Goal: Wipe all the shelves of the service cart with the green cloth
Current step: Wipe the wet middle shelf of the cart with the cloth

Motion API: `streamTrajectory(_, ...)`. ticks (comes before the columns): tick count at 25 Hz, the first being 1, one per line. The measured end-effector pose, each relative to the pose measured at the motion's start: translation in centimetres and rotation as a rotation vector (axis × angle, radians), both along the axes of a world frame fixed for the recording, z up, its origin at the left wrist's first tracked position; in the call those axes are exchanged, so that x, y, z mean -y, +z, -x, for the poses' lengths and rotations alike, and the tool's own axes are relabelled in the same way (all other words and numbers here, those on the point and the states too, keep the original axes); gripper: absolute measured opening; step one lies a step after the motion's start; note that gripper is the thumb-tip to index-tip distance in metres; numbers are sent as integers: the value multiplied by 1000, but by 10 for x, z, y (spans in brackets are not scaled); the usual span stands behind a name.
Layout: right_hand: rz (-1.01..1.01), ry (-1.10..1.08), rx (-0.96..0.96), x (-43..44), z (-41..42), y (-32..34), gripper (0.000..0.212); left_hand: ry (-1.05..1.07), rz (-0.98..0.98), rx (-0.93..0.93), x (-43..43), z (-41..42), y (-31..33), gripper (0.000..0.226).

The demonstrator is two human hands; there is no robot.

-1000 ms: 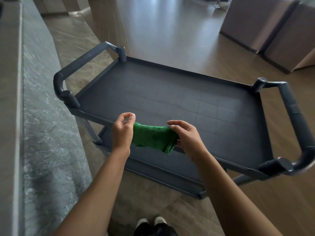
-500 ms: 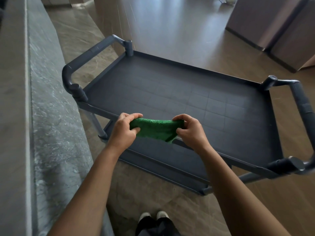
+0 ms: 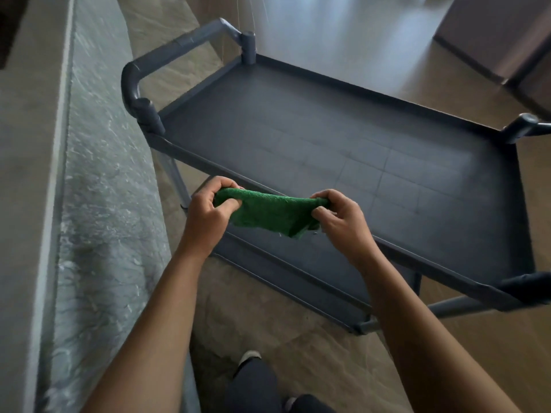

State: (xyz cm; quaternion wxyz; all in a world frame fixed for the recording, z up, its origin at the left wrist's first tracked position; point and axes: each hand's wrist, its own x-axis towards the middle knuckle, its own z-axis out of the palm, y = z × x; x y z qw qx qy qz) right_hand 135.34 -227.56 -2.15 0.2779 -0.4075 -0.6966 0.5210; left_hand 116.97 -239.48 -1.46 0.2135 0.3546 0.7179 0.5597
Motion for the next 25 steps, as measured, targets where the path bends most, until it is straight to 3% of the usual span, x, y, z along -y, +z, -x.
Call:
streamTrajectory(10, 127, 4, -7, 10, -47, -121, 26, 11, -18, 86, 5, -46, -130, 15)
streamTrajectory(15, 227, -86, -45, -14, -46, -205, 23, -56, 60, -13, -35, -37, -216, 15)
streamTrajectory(25, 246, -214, -182, -84, -41, -345, 21, -140, -50, -34, -132, -23, -356, 16)
